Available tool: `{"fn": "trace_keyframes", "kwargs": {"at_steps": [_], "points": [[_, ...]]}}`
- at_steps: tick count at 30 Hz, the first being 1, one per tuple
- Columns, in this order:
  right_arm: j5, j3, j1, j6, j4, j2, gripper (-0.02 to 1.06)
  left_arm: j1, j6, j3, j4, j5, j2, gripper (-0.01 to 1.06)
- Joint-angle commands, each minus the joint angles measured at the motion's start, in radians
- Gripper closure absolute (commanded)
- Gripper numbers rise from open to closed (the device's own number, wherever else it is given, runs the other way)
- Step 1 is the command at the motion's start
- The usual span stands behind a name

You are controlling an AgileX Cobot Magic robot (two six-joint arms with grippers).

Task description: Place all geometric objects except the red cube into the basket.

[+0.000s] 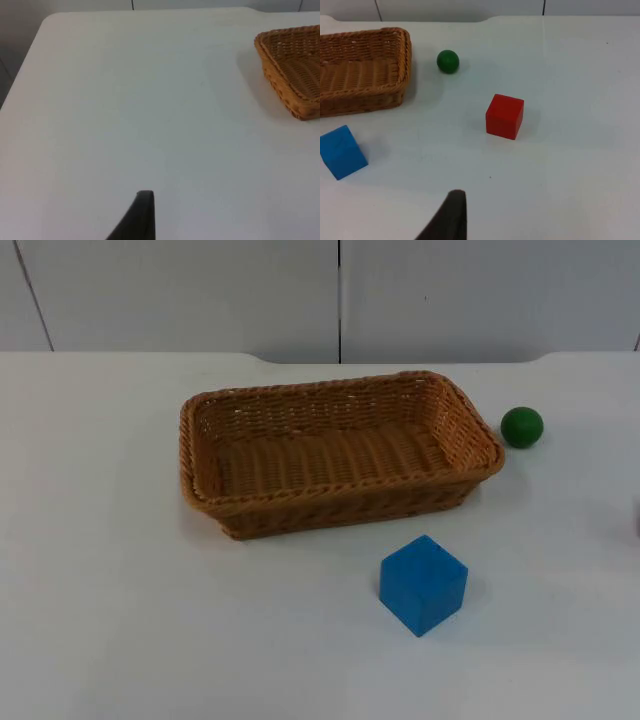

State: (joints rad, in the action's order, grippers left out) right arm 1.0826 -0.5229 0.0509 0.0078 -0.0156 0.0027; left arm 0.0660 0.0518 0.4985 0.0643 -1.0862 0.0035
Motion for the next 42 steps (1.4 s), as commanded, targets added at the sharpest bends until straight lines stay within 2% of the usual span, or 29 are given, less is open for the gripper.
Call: {"fn": "trace_keyframes", "kwargs": {"at_steps": [1,7,12,14,18,21,26,32,37,38,41,42], "points": [[-0.004,-0.006,-0.007,0.000,0.002,-0.003,-0.01,0.001,-0.004,-0.002,0.001,0.011,-0.004,0.03],[-0.022,-0.098,-0.007,0.000,0.000,0.125,-0.01,0.001,-0.006,0.067,0.027,0.011,0.099,0.03],[-0.131,-0.188,-0.007,0.000,0.000,0.386,-0.01,0.001,-0.008,0.151,0.057,0.036,0.313,0.03],[-0.142,-0.195,-0.007,0.000,0.000,0.411,-0.01,0.001,-0.008,0.159,0.065,0.039,0.338,0.03],[-0.238,-0.228,-0.007,0.000,0.003,0.620,-0.01,0.001,-0.003,0.233,0.124,0.046,0.536,0.03],[-0.262,-0.230,-0.007,0.000,0.003,0.687,-0.01,0.001,-0.001,0.246,0.124,0.049,0.592,0.03],[-0.297,-0.230,-0.007,0.000,0.000,0.854,-0.01,0.001,0.079,0.247,0.157,0.048,0.715,0.05],[-0.298,-0.230,-0.007,0.000,0.000,0.912,-0.01,0.001,0.174,0.248,0.242,0.046,0.783,0.07],[-0.310,-0.230,-0.007,0.000,0.000,0.912,-0.01,-0.003,0.362,0.250,0.452,0.054,0.882,0.07],[-0.310,-0.230,-0.007,0.000,0.000,0.912,-0.01,-0.003,0.362,0.250,0.452,0.054,0.882,0.07],[-0.310,-0.230,-0.007,0.000,0.000,0.912,-0.01,-0.077,0.394,0.259,0.483,0.094,0.957,0.07],[-0.312,-0.230,-0.007,0.000,0.000,0.912,-0.01,-0.145,0.377,0.266,0.470,0.132,0.996,0.07]]}}
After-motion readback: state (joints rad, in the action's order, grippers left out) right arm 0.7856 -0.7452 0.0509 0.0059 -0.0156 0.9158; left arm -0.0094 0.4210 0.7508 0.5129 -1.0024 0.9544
